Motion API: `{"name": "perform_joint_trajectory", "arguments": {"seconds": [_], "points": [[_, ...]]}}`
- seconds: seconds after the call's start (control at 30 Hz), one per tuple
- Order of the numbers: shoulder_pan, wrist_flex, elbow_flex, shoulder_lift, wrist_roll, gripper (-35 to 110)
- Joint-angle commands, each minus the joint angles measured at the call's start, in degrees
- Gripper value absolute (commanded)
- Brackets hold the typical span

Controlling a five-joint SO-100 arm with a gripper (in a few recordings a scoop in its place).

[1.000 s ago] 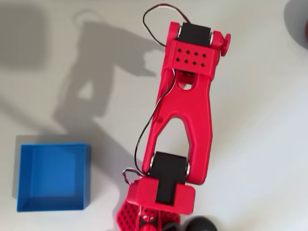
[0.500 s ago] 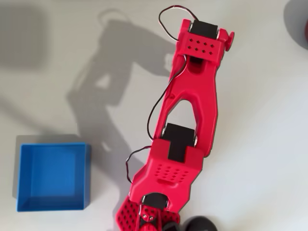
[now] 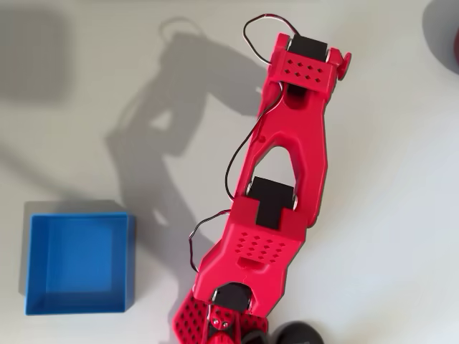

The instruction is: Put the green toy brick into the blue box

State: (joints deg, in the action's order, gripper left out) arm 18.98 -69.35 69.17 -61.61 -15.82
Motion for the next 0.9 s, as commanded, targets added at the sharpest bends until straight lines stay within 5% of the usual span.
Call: {"name": "perform_joint_trajectory", "arguments": {"seconds": [0.0,0.53,0.87], "points": [[0.4,0.3,-0.2,-2.2,-0.1,0],[-8.4,-0.4,7.4,-26.5,3.1,0],[-24.7,-0.4,23.6,-49.1,5.2,0]]}}
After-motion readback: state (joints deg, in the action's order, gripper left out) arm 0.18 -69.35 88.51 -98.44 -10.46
